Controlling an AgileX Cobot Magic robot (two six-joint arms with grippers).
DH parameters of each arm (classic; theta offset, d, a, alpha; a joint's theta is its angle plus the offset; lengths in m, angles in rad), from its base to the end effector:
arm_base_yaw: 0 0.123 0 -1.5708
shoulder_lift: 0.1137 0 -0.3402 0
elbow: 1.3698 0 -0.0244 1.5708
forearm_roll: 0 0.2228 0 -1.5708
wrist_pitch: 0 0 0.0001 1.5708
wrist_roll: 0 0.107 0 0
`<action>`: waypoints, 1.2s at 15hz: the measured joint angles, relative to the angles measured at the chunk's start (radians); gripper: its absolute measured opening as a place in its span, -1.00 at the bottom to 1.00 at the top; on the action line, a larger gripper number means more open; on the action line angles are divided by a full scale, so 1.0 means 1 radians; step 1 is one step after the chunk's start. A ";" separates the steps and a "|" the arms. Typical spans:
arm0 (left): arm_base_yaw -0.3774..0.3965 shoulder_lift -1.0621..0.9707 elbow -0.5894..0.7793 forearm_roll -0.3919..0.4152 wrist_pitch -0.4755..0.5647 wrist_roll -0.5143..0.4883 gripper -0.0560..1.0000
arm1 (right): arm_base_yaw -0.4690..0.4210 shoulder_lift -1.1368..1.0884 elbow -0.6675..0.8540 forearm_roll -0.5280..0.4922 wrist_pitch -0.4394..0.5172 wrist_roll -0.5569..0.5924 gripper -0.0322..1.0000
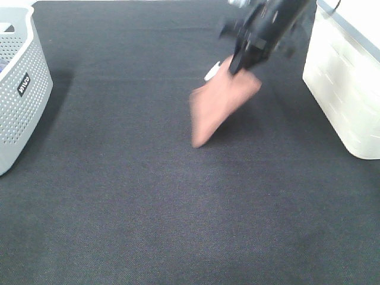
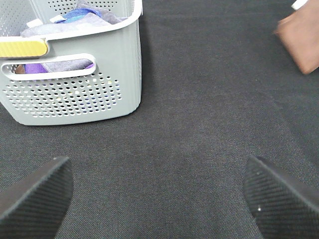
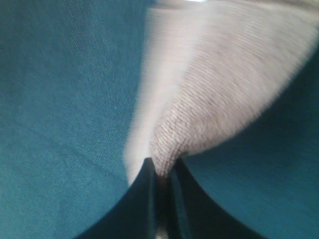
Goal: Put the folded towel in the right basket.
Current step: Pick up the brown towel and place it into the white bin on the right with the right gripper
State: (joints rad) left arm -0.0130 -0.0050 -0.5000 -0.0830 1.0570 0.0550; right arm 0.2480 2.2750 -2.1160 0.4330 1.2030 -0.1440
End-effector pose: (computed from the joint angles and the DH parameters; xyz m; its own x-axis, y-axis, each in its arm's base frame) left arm -0.0716 -0.0068 0.2568 -0.4457 0.0199 -0.8950 0.0839 0.9963 -0.0196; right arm 0.4783 0.1643 0.2708 -0.9242 -0.2144 -0.3161 -0.3297 0.8655 0.3771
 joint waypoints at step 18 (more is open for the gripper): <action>0.000 0.000 0.000 0.000 0.000 0.000 0.77 | -0.525 -0.366 -0.045 -0.181 -0.010 0.046 -0.91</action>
State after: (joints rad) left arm -0.0130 -0.0050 -0.5000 -0.0830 1.0570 0.0550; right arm -0.2770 1.9090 -2.1610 0.2520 1.1930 -0.0980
